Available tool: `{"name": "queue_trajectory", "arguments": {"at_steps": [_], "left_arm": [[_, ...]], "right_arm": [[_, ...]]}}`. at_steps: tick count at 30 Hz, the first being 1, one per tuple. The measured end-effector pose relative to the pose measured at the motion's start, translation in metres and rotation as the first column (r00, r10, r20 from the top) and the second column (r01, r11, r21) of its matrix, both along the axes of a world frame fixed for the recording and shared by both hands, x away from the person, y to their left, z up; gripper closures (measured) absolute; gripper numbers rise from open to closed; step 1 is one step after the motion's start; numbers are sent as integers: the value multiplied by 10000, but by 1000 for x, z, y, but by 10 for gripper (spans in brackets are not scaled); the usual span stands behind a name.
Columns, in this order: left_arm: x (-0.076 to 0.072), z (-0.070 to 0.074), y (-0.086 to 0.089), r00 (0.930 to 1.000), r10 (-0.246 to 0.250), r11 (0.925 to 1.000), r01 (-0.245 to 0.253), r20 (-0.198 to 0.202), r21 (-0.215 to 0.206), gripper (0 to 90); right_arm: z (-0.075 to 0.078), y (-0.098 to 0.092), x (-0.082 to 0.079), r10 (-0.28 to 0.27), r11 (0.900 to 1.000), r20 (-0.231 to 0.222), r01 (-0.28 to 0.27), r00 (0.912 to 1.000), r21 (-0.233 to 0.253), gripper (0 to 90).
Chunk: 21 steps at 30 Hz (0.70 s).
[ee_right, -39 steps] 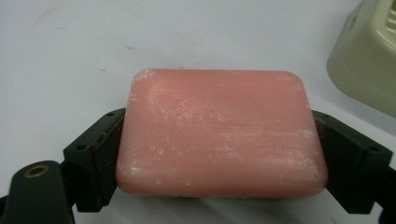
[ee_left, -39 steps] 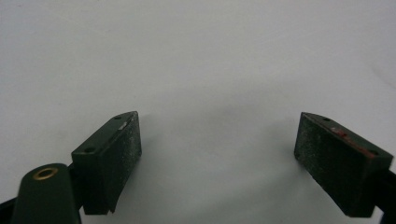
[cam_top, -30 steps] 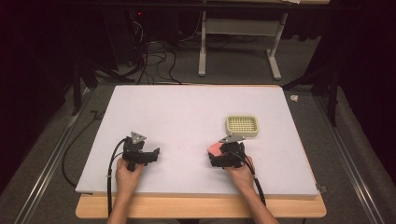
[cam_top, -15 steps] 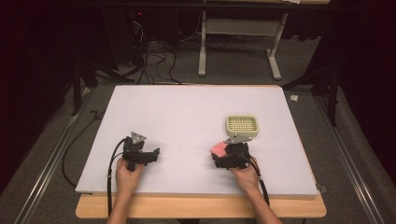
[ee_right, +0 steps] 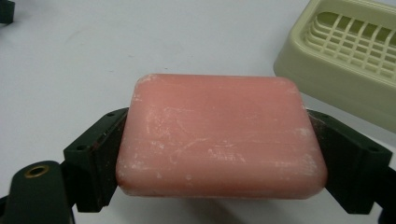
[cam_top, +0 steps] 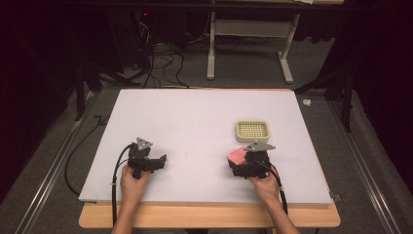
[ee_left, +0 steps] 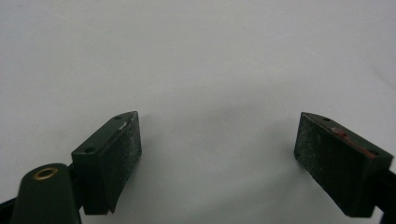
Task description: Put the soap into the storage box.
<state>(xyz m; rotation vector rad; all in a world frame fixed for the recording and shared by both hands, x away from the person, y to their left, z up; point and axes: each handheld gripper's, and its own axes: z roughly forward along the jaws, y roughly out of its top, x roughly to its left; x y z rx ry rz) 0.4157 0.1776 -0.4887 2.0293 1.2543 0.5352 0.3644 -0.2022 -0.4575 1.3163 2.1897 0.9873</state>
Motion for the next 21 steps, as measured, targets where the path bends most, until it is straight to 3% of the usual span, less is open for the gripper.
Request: {"name": "queue_trajectory", "arguments": {"at_steps": [13,21], "left_arm": [[0,0,0,10000,-3,10000,3,-6,-4,154],[0,0,0,10000,-4,10000,4,-2,2,154]], "right_arm": [[4,-22,-5,-251,9991,16,250,9997,332,136],[6,-40,-9,-379,9960,65,372,9993,814,136]]}}
